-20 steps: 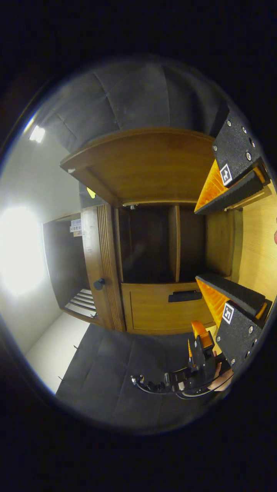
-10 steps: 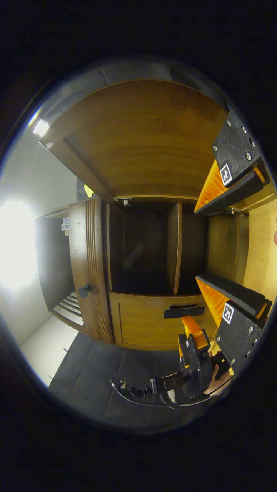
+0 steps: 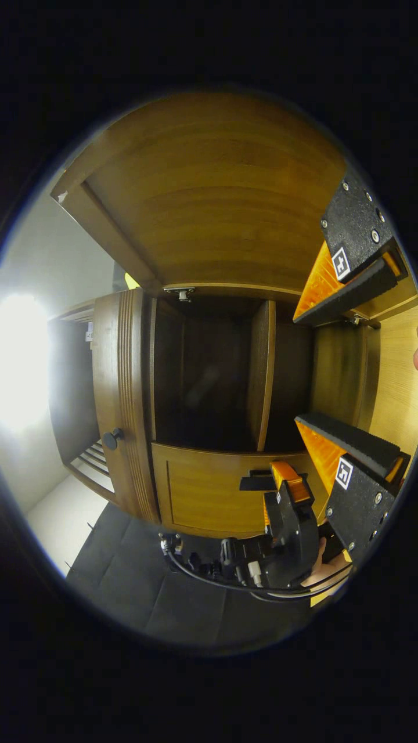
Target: Open the right door of the double-door shoe cabinet with the right hand, and open the left door with the left hand.
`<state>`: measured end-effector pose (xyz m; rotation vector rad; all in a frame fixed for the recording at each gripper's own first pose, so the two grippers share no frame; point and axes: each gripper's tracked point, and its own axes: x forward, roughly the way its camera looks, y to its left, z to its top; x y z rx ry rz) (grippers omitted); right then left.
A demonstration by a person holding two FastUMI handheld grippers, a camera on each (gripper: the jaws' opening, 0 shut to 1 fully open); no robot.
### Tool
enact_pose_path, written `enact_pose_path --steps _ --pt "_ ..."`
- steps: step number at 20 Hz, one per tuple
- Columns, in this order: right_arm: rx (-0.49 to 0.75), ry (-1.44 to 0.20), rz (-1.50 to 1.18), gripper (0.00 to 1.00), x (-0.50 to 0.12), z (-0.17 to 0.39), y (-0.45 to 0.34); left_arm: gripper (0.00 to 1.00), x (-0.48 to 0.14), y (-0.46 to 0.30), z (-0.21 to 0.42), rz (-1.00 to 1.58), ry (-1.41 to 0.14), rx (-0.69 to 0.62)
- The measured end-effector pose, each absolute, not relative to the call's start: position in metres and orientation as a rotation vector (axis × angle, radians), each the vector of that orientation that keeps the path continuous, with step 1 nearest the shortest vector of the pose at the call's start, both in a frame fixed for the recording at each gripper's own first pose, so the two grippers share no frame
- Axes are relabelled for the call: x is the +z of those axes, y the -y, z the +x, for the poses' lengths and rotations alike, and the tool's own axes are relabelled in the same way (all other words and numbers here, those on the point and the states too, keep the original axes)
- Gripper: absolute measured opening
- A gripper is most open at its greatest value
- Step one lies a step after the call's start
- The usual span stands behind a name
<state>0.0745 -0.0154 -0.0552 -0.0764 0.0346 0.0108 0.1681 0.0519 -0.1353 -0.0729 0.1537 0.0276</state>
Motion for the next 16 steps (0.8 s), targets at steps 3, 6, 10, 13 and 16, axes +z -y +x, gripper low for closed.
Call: enact_pose_path --steps 3,6,10,13,16 --pt "0.005 -0.033 -0.085 0.94 -0.057 0.074 0.014 0.69 -0.138 -0.036 0.174 -0.106 -0.150 -0.005" --pt "0.001 -0.034 -0.092 0.95 -0.060 0.076 0.012 0.50 -0.136 -0.041 0.171 -0.097 -0.170 0.016" --pt "0.006 -0.034 -0.064 0.94 -0.053 0.074 0.018 0.33 -0.142 -0.038 0.173 -0.109 -0.185 -0.001" --pt "0.020 -0.033 -0.039 0.94 -0.047 0.070 0.023 0.23 -0.142 -0.036 0.170 -0.089 -0.190 -0.058" --pt "0.016 -0.023 -0.035 0.94 -0.043 0.069 0.023 0.23 -0.137 -0.034 0.165 -0.117 -0.201 -0.067"
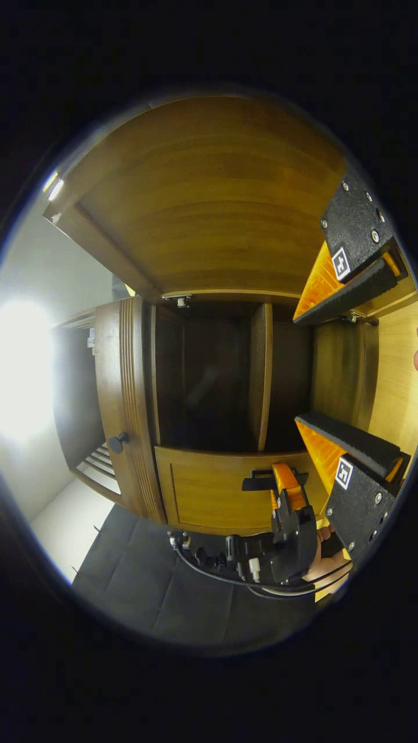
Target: Open the right door of the double-door shoe cabinet with the right hand, and open the left door with the left hand.
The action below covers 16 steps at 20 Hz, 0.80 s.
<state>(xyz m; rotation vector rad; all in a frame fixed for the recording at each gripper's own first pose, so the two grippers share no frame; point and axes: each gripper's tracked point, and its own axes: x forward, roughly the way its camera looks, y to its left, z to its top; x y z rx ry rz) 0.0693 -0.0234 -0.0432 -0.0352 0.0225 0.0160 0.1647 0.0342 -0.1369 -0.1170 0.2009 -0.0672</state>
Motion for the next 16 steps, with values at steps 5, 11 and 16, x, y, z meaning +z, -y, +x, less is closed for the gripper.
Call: enact_pose_path --steps 5,11,16 --pt "0.018 -0.016 -0.012 0.94 -0.040 0.064 0.027 0.23 -0.122 -0.041 0.162 -0.129 -0.196 -0.086" --pt "0.044 -0.013 -0.009 0.94 -0.035 0.061 0.027 0.23 -0.102 -0.052 0.156 -0.153 -0.183 -0.088" --pt "0.064 -0.016 -0.021 0.94 -0.033 0.058 0.026 0.23 -0.098 -0.054 0.151 -0.154 -0.169 -0.074"
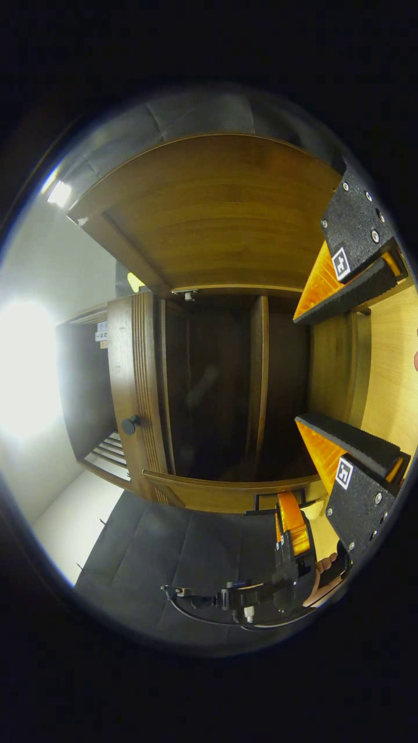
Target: Open the right door of the double-door shoe cabinet with the right hand, and open the left door with the left hand.
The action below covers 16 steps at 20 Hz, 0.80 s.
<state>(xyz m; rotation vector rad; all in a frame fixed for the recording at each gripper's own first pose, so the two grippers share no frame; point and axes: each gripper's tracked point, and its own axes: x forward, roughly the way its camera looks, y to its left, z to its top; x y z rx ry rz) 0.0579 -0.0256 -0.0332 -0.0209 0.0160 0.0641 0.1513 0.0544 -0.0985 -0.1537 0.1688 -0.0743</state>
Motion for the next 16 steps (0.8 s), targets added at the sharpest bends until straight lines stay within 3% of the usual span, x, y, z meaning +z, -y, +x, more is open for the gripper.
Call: enact_pose_path --steps 1,2,4,10,14,16 --pt "0.067 -0.015 -0.020 0.94 -0.034 0.058 0.026 0.30 -0.098 -0.054 0.150 -0.153 -0.164 -0.070" --pt "0.069 -0.017 -0.020 0.94 -0.034 0.059 0.026 0.16 -0.097 -0.054 0.149 -0.156 -0.159 -0.067" --pt "0.069 -0.022 -0.023 0.94 -0.034 0.059 0.026 0.16 -0.096 -0.056 0.147 -0.160 -0.150 -0.059" --pt "0.079 -0.023 -0.012 0.94 -0.034 0.060 0.023 0.29 -0.086 -0.062 0.139 -0.165 -0.128 -0.031" --pt "0.090 -0.038 -0.018 0.94 -0.035 0.057 0.023 0.29 -0.066 -0.066 0.124 -0.115 -0.124 -0.008" --pt "0.094 -0.037 -0.020 0.94 -0.036 0.058 0.022 0.10 -0.070 -0.068 0.127 -0.097 -0.118 0.005"
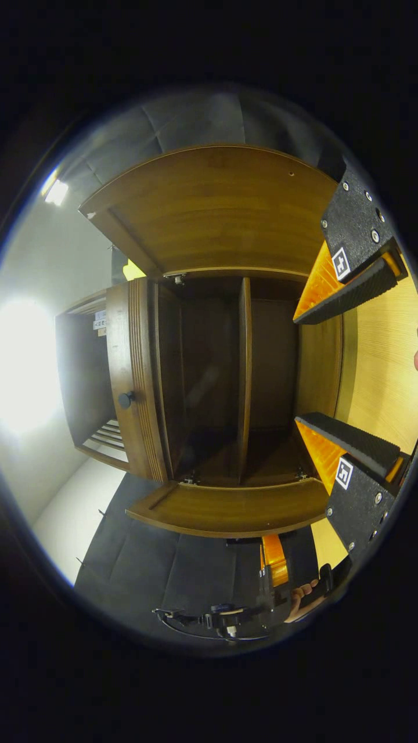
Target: Open the right door of the double-door shoe cabinet with the right hand, and open the left door with the left hand.
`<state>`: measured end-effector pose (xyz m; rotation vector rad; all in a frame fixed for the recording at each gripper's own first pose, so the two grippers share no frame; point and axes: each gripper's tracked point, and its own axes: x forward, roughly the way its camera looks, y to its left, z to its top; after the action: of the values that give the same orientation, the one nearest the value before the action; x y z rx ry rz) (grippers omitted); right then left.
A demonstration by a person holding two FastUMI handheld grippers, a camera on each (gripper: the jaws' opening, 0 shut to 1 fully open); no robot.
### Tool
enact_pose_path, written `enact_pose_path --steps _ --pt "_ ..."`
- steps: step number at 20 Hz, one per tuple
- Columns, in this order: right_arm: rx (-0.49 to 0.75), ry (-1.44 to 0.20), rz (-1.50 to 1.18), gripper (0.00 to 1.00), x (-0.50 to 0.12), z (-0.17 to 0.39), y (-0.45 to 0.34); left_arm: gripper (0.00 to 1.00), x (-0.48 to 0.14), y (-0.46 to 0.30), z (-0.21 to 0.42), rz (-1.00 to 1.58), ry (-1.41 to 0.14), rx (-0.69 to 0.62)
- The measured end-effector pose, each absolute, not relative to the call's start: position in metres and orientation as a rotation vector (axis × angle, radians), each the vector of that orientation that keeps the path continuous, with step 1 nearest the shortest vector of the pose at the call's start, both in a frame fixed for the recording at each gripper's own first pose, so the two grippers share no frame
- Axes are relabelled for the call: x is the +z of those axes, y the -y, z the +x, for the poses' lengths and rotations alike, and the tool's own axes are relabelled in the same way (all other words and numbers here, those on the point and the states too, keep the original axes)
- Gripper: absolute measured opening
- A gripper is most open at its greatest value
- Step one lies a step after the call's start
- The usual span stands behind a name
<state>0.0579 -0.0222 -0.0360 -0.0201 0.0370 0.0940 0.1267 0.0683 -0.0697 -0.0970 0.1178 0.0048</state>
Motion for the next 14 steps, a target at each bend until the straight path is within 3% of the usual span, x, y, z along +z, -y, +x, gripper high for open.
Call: enact_pose_path --steps 1,4,5,6,9,10,12,13,14 --pt "0.095 -0.038 -0.021 0.94 -0.037 0.057 0.022 0.16 -0.073 -0.068 0.127 -0.092 -0.122 0.008" --pt "0.080 -0.039 -0.029 0.94 -0.037 0.057 0.025 0.16 -0.080 -0.069 0.127 -0.048 -0.136 0.009" --pt "0.070 -0.039 -0.031 0.94 -0.037 0.057 0.026 0.22 -0.083 -0.069 0.127 -0.022 -0.140 0.007" --pt "0.060 -0.040 -0.030 0.94 -0.037 0.056 0.027 0.09 -0.086 -0.071 0.125 0.000 -0.153 0.010" --pt "0.045 -0.051 -0.033 0.94 -0.038 0.056 0.029 0.10 -0.084 -0.080 0.125 0.005 -0.143 0.073" --pt "0.036 -0.057 -0.038 0.94 -0.039 0.056 0.031 0.21 -0.084 -0.084 0.125 0.006 -0.144 0.098" --pt "0.020 -0.065 -0.041 0.95 -0.040 0.056 0.033 0.22 -0.084 -0.078 0.126 -0.013 -0.133 0.092" --pt "0.019 -0.067 -0.037 0.94 -0.041 0.056 0.033 0.15 -0.082 -0.079 0.124 -0.029 -0.127 0.093" --pt "0.027 -0.073 -0.027 0.94 -0.041 0.056 0.031 0.15 -0.082 -0.074 0.123 -0.040 -0.126 0.093"
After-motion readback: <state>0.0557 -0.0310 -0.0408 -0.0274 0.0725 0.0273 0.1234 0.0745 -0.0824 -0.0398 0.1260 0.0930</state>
